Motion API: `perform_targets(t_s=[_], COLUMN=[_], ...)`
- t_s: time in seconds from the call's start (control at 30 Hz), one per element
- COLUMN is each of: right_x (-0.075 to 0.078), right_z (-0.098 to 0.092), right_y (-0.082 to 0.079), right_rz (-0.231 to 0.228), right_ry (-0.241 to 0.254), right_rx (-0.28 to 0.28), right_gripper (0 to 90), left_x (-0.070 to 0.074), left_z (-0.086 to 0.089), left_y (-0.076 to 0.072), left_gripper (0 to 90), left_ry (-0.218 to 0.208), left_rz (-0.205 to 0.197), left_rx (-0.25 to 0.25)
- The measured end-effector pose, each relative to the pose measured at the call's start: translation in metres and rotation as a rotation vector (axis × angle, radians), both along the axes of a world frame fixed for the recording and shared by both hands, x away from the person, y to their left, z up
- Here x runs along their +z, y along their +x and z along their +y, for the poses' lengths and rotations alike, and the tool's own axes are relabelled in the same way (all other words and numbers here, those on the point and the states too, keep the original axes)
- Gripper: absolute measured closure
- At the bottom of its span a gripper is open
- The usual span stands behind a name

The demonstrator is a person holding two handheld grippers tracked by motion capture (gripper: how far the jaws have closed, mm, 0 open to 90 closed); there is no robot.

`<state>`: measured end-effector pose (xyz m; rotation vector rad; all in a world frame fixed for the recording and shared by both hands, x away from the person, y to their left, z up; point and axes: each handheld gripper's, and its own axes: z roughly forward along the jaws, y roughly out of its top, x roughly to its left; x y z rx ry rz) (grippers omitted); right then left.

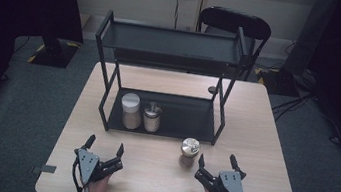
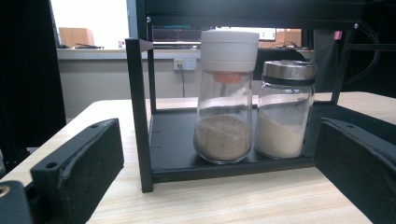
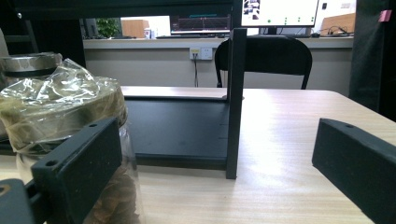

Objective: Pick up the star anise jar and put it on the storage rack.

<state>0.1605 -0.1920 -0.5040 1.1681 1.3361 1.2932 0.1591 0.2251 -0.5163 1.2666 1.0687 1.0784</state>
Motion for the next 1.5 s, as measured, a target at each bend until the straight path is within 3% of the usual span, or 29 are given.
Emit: perform_targets(t_s=[0.53,0.9,1.17,1.5], right_x=[0.008,0.029,0.039,0.039], right_z=[-0.008,-0.015,-0.008,0.002], right_y=[0.001,-0.002,0.005,0.017], right_rz=[0.028,0.03,0.032,0.064], right_ry=[0.007,0.001,-0.01,-0.025], right_rx=[0.052,0.158,0.221,0.266], right_gripper=[3.4,3.9,4.3,6.4], left_x=[0.0,0.001,0.001,0.001], left_z=[0.0,0.001,0.001,0.0], left_y=[0.0,0.001,0.001,0.001], left_gripper=[1.2,1.3,1.3,1.3], left_ry=[0.002,0.002,0.001,0.002], left_rz=[0.0,0.004,0.006,0.005], left_rx=[-0.001,-0.004,-0.006,-0.002])
